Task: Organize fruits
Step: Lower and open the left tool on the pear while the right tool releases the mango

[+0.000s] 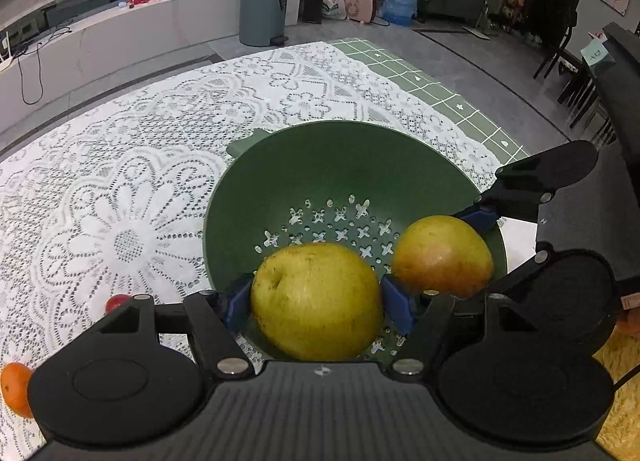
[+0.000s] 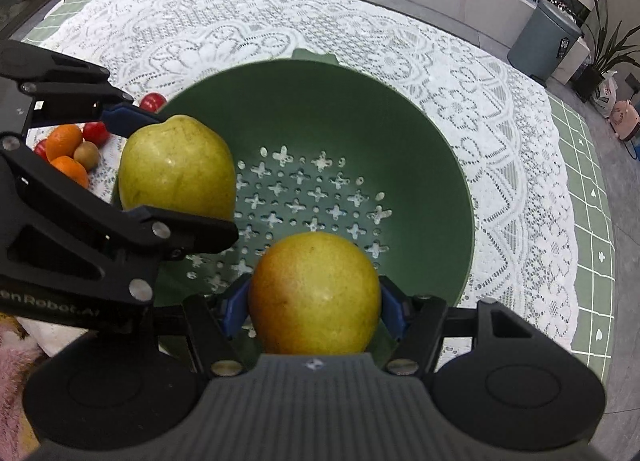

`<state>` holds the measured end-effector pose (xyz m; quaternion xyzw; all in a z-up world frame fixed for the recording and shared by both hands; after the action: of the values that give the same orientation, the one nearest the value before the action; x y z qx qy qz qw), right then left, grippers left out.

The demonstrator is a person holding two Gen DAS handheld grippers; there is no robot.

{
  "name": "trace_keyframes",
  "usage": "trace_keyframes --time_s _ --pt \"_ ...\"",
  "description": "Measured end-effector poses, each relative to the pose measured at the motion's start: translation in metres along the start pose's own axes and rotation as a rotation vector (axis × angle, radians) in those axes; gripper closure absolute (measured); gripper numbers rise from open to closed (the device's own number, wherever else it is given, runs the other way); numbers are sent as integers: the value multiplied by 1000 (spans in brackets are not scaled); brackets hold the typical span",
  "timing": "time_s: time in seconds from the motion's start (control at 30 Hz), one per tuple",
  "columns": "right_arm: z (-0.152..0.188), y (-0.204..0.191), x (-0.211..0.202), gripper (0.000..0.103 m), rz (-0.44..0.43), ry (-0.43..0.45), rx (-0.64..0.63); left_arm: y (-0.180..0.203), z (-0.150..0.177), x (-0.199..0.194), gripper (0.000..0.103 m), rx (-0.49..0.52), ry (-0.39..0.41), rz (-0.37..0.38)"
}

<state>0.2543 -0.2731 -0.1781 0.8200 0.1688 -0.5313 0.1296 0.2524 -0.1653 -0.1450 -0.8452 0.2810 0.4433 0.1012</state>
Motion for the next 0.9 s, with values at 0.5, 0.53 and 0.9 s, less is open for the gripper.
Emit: trace_keyframes --time_s 0.5,0.53,0.9 --pt "0 5 13 40 29 -47 -71 3 -4 16 25 59 -41 -19" --pt "0 5 14 40 32 -52 -79 4 -4 16 25 65 -44 -24" --pt "-1 8 8 39 13 -86 -132 6 -7 17 28 94 -61 -69"
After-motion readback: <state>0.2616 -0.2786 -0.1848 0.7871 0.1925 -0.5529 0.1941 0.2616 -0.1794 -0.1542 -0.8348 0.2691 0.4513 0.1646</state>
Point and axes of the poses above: each gripper's, at about its wrist camera, not at the fingertips, and x roughly the way its jaws point, y to its right, z to its underside, the point moved 9 cm from there along x, roughly the way its jaws point, and after that the axes turned 5 degrees about x, right-handed, at the moved point
